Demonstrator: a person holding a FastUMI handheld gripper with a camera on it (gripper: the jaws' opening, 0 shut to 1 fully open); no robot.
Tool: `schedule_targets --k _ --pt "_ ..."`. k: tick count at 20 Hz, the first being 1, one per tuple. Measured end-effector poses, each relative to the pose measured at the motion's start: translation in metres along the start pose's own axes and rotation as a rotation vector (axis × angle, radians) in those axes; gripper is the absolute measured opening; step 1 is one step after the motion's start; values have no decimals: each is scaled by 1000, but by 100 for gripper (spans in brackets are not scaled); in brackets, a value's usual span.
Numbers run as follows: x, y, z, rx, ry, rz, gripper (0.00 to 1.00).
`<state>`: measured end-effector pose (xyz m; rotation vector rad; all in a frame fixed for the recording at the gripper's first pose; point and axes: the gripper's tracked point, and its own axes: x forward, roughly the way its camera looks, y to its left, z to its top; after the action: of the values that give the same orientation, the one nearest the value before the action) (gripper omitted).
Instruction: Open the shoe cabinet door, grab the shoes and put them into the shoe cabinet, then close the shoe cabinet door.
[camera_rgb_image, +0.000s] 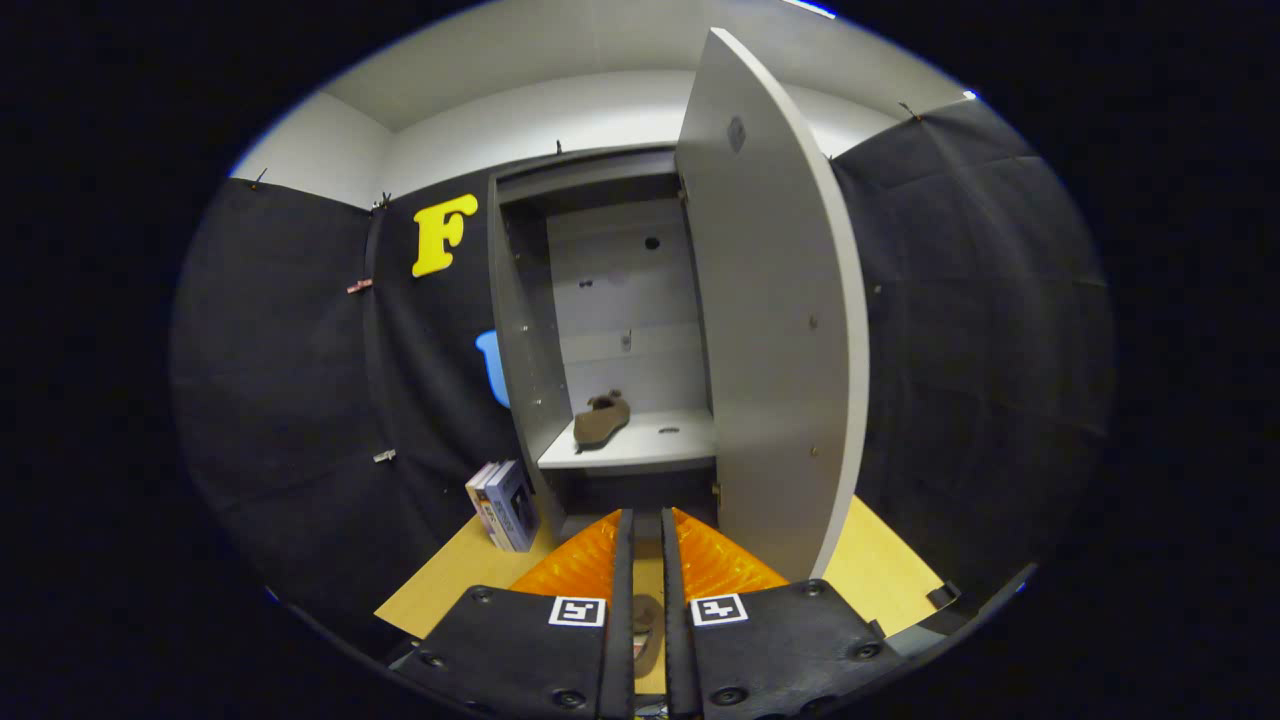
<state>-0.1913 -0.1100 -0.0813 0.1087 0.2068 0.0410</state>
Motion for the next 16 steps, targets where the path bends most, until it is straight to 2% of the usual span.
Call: schedule_targets --k 4,6,9,11,16 --pt "31 19 -84 5 192 13 17" --pt "59 27 -132 7 297 11 36" --pt "88 30 -202 19 451 -6 33" --pt "105 32 -244 44 544 -28 42" --pt "147 30 -327 56 698 -79 40"
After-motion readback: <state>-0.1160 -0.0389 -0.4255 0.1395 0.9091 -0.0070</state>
